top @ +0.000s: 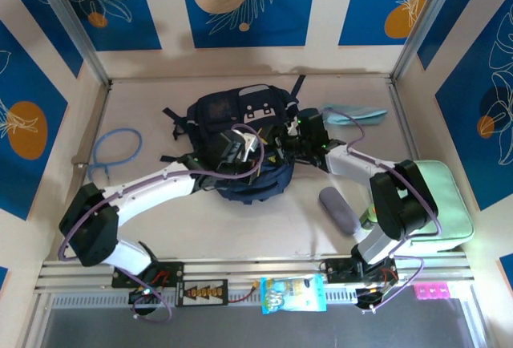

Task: Pack the student bag

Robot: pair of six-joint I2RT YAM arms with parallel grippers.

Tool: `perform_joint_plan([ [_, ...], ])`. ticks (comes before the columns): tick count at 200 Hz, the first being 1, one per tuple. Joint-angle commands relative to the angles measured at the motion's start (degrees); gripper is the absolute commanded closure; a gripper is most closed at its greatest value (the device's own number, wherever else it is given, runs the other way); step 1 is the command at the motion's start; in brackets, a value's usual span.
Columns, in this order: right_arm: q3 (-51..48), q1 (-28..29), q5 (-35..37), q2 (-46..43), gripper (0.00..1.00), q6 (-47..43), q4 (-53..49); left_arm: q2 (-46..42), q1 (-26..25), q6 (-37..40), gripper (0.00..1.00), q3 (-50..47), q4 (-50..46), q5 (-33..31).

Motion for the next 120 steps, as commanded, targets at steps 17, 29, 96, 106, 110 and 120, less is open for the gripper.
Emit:
perform_joint_plan([
  [17,-3.6,1.0,7.4,-4.9,0.48,5.0,-0.4,0.0,-0.7,1.1,1.0,2.0,5.3,2.2],
  [29,-3.5,0.8,7.9,-5.8,0.57,4.9,-1.3,-0.3,-0.7,1.4,1.0,1.5,5.0,1.6],
  [96,-2.8,0.1,7.0,-7.9,0.84,4.9,-2.4,-1.2,-0.6,2.0,1.0,-1.0,2.6,-0.3],
  [106,-2.0,-0.5,6.3,-7.9,0.85,4.1,-3.1,-1.4,-0.4,2.4,1.0,-1.6,1.8,-0.7],
  [110,-1.9,-0.7,6.0,-7.9,0.85,3.9,-3.4,-1.5,-0.2,2.7,1.0,-2.0,1.7,-0.7],
  [120,-1.5,-1.4,5.3,-8.0,0.86,3.2,-3.6,-2.0,0.2,3.4,1.0,-3.2,1.4,-0.6],
])
